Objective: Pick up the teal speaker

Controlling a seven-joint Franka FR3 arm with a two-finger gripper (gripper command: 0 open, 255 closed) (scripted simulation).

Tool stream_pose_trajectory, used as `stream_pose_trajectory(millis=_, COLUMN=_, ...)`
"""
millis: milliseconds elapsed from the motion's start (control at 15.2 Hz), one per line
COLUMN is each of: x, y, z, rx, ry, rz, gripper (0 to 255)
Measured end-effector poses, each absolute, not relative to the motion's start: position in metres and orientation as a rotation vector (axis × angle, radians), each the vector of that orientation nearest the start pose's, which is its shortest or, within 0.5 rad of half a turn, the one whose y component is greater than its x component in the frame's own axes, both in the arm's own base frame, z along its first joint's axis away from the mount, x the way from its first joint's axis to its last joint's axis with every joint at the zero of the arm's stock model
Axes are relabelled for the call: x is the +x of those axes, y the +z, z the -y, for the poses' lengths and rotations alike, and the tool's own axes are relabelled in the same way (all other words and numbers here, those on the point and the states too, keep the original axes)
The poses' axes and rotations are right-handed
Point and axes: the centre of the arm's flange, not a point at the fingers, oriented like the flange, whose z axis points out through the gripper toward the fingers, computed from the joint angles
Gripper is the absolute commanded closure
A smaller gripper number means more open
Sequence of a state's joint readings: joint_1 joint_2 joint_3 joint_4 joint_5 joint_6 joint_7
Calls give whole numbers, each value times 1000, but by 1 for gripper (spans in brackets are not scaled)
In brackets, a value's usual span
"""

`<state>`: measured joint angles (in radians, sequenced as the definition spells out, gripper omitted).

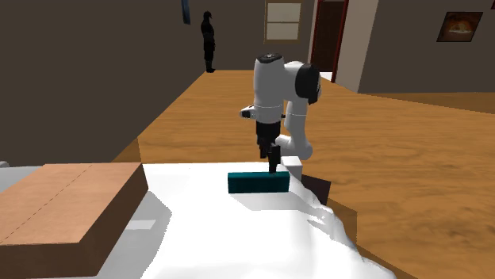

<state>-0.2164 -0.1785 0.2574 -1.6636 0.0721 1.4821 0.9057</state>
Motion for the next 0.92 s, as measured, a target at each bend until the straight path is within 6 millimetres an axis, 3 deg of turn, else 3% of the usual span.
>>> stream_pose_trajectory(millis=198, x=519, y=663, z=-31, rx=-2722, ry=85, rz=-1521, gripper=0)
stream_pose_trajectory(millis=660, x=525, y=630, z=-30, rx=-2699, ry=94, rz=-1561, gripper=0)
stream_pose_trajectory(millis=726, x=525, y=629, z=-30, rx=-2699, ry=94, rz=-1561, gripper=255)
stream_pose_trajectory(millis=924, x=524, y=627, z=-30, rx=-2698, ry=93, rz=-1562, gripper=255)
